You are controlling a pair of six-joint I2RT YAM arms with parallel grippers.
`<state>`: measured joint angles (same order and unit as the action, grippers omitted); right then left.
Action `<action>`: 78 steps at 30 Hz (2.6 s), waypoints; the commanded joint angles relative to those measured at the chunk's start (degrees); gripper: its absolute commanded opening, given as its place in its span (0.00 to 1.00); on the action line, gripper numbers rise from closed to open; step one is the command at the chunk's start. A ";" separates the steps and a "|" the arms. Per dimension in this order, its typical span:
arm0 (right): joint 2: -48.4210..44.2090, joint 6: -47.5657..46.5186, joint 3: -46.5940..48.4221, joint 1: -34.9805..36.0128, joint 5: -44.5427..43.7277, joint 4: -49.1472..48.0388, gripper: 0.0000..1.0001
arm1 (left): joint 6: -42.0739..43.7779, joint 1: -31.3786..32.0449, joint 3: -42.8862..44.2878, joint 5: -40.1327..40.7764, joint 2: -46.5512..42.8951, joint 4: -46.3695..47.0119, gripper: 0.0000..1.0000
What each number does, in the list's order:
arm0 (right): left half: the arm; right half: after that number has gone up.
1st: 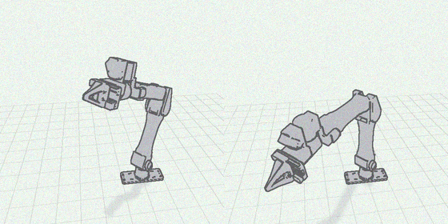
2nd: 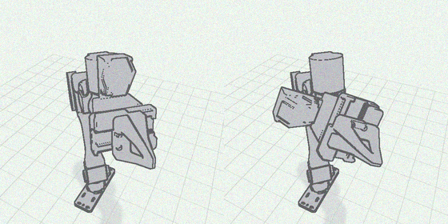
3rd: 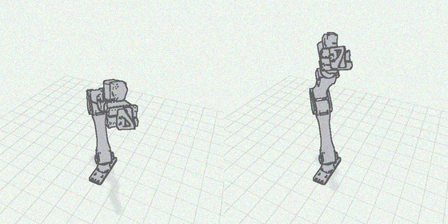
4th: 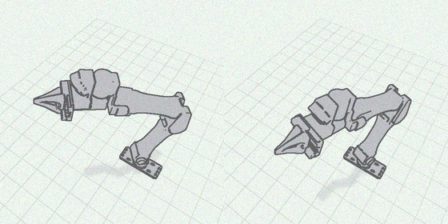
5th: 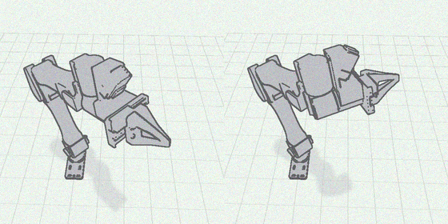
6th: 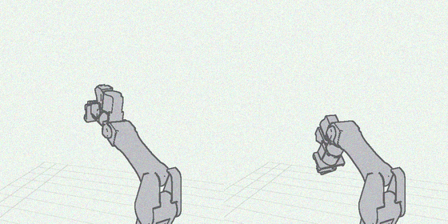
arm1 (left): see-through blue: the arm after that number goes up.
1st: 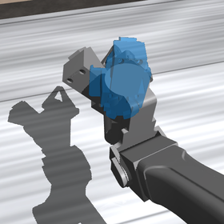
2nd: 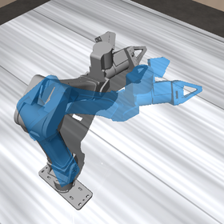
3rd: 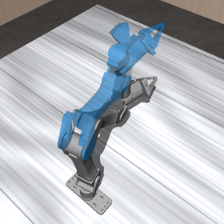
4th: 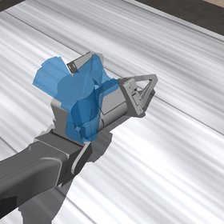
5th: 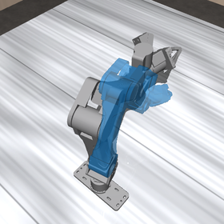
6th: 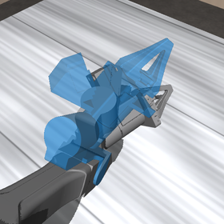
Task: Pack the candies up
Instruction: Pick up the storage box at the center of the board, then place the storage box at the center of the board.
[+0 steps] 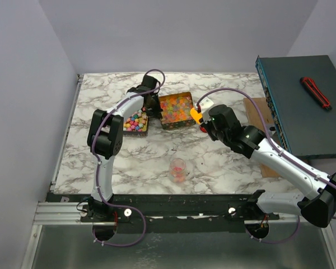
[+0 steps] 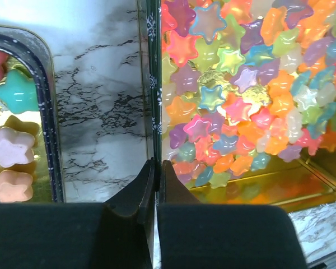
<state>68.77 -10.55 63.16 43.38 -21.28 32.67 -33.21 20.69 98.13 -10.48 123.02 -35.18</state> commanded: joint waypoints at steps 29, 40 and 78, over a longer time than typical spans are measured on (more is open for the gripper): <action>-7.66 3.98 2.89 -0.56 5.35 1.99 0.01 | -6.06 -1.49 -25.87 -22.64 -19.92 25.42 0.00; -10.58 5.04 3.17 -0.52 4.01 3.56 0.01 | -7.23 -0.79 -25.96 -19.46 -23.52 23.00 0.00; -8.17 4.21 0.37 -0.49 5.02 2.69 0.01 | -2.13 6.90 -13.11 5.25 -12.27 4.73 0.00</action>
<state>61.04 -6.02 64.12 43.35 -16.38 35.83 -32.88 27.14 81.41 -4.99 110.06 -32.29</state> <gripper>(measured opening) 0.294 0.016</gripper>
